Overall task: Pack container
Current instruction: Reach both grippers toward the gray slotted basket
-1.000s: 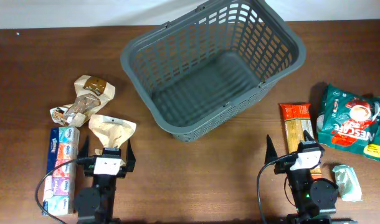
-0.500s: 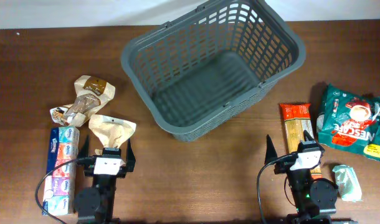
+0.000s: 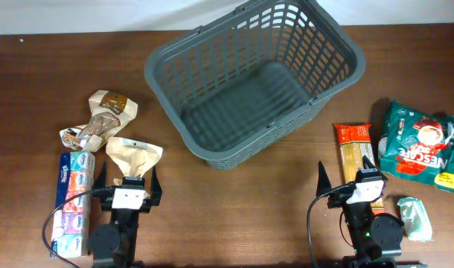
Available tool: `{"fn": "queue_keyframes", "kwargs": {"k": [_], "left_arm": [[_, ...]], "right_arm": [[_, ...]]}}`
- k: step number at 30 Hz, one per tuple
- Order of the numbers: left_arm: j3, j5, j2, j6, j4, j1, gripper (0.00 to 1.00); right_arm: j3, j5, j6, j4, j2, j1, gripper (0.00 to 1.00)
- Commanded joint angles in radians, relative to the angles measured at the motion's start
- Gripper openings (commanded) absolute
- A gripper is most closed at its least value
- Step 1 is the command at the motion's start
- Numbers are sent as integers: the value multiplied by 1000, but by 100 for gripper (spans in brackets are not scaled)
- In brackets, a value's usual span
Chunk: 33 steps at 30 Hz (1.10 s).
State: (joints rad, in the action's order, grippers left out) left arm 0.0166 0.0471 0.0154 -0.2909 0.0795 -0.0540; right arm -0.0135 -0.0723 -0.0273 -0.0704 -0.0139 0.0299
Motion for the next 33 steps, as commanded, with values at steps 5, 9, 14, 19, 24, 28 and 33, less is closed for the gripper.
{"fn": "queue_keyframes", "kwargs": {"k": [5,9,14,19,24,28,33], "left_arm": [[-8,-10,-10,10,0,-8,99],[-7,-10,-10,10,0,-8,99],[-7,-10,-10,10,0,-8,99],[-7,-11,-4,10,0,-8,99],[-6,1,-4,105,-2,-7,99],[36,41,-4,209,1,-7,99],[177,61,42,224,53,-7,99]], "right_arm": [[8,5,-2,-2,11,8,99],[8,5,-2,-2,11,8,99],[8,5,-1,-1,11,8,99],[8,1,50,-2,1,8,99],[0,-72,96,-1,1,8,99],[-56,-150,97,-1,1,8,99],[-214,-165,122,-17,-9,8,99]]}}
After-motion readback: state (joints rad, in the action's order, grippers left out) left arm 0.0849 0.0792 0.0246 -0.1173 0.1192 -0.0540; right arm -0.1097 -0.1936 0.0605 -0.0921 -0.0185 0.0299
